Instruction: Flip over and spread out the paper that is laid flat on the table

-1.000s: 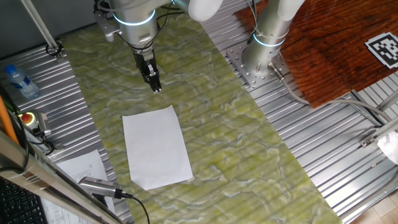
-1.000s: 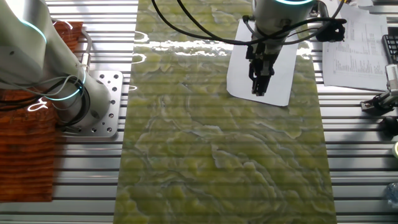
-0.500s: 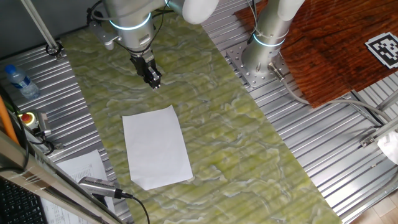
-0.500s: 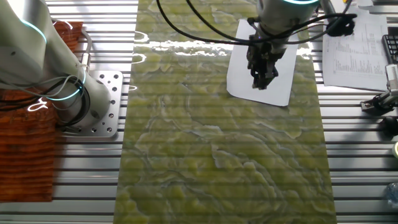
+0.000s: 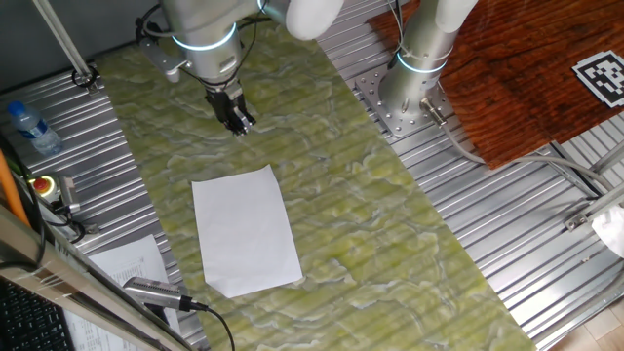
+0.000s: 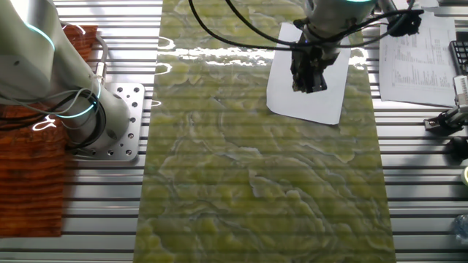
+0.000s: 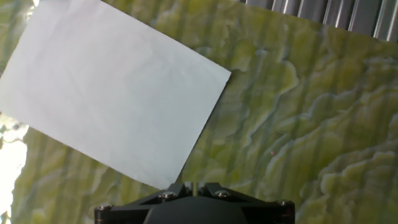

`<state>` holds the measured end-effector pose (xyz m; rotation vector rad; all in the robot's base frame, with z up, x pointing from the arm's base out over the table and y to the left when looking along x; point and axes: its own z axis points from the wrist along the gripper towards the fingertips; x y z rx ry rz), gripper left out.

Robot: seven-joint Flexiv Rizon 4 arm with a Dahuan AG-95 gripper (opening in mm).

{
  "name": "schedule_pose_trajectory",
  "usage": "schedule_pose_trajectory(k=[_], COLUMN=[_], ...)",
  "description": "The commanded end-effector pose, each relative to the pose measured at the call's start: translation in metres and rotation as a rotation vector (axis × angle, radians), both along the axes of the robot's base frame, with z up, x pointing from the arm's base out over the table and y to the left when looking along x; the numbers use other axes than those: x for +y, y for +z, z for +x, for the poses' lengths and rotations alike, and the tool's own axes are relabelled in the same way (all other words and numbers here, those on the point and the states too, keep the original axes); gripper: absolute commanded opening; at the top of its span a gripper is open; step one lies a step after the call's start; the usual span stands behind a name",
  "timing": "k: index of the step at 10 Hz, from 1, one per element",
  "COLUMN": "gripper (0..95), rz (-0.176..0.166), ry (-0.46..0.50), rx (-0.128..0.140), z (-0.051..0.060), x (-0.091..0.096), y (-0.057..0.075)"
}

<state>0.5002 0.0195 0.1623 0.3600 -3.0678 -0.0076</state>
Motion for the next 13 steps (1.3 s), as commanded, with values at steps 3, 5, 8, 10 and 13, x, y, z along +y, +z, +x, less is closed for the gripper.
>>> schedule_pose_trajectory(k=[3,5,8,10,13], gripper=[0.0,0.0,0.0,0.0,0.0], rz=[0.000,0.003,0.008,0.014,0.018], ry=[-0.002,0.028,0.065,0.089,0.128], rx=[-0.005,-0.005,0.007,0.010,0.009], z=[-0.003,0.001,0.010,0.017,0.020], x=[0.035,0.050,0.060,0.067,0.069], y=[-0.015,-0.017,-0.017,-0.023,-0.032])
